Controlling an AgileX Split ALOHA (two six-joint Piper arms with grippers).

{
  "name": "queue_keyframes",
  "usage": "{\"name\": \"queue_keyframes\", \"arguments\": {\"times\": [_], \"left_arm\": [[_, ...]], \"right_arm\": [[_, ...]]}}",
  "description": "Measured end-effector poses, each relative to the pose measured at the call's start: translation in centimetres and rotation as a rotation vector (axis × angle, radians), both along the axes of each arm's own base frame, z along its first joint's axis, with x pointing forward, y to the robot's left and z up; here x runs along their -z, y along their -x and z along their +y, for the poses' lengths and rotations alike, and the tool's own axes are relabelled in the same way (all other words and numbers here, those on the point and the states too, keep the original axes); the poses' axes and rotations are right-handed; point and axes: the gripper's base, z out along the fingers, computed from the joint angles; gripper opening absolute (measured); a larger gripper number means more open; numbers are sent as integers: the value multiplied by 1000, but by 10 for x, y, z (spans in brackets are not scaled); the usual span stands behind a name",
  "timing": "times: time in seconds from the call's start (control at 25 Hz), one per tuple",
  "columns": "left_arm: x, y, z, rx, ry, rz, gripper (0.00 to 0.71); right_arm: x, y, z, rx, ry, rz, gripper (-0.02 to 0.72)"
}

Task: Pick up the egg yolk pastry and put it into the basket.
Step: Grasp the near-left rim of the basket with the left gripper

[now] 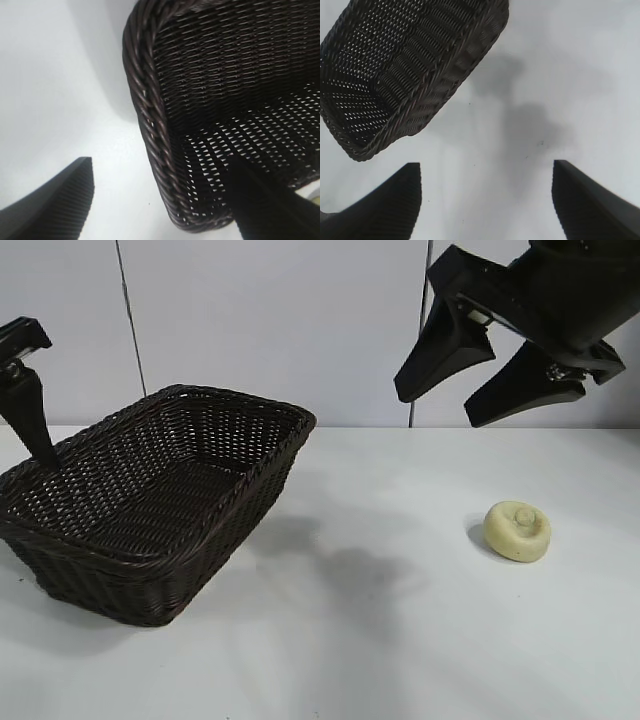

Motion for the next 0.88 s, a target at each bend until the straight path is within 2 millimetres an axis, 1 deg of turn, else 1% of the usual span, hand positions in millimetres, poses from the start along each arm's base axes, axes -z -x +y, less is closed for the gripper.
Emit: {"name": "queue_keyframes", "arguments": {"times": [0.2,0.52,0.72,0.84,0.88], "left_arm": [[14,-10,-1,-12,-7,5,535],[49,-25,-4,-31,-29,42,535],[70,-31,-5,-36,-44,79,535],[75,-31,-5,-36,-49,97,533],[76,-32,-5,-36,-49,98,521]], "right_arm": [[0,0,0,1,0,0,528],[0,0,0,2,-1,0,528],[0,0,0,3,-1,-2,528],[0,0,0,4,-1,-2,528],[0,0,0,4,-1,-2,528]]}}
